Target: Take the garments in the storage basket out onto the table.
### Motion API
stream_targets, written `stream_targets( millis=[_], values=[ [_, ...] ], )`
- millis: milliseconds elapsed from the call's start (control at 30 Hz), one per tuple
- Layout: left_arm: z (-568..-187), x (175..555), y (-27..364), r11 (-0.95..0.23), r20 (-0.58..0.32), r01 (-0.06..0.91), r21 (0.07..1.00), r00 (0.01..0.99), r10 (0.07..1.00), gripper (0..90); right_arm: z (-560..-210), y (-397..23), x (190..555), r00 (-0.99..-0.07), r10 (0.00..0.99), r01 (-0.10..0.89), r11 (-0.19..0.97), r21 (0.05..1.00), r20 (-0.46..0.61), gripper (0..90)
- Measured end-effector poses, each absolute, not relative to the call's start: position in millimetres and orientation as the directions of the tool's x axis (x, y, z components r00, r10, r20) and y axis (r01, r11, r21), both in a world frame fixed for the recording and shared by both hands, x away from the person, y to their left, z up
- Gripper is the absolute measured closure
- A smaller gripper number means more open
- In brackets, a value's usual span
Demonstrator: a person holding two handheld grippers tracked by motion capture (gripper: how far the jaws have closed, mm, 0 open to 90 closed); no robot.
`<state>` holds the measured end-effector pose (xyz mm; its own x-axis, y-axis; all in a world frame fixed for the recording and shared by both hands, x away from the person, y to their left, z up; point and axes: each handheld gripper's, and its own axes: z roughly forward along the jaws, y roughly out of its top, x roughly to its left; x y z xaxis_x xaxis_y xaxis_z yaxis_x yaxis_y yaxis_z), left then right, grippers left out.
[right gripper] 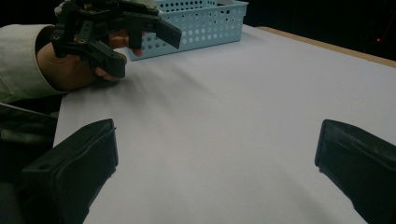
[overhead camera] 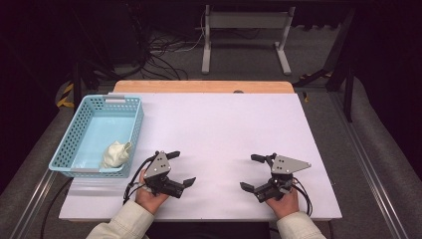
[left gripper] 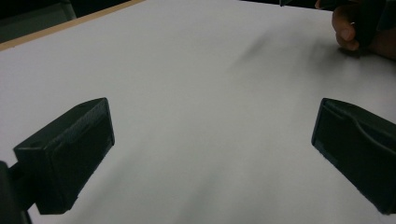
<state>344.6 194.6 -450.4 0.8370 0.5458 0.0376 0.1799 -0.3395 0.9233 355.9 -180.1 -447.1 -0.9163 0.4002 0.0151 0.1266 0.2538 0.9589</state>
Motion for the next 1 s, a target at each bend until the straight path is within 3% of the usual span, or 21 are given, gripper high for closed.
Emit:
stream_targets(
  millis=[400,1000],
  values=[
    [-446.7,346.7,195.1,-0.348,0.009,0.191,0.918,0.867,0.499,0.4,-447.6,-179.2,356.1,-0.917,0.398,0.136,0.257,0.957,0.023,0.0],
    [-411.4,348.3,184.5,-0.377,0.05,0.139,0.916,0.891,0.451,1.9,-447.5,-178.8,356.2,-0.918,0.396,0.144,0.267,0.953,0.028,0.1]
  ],
)
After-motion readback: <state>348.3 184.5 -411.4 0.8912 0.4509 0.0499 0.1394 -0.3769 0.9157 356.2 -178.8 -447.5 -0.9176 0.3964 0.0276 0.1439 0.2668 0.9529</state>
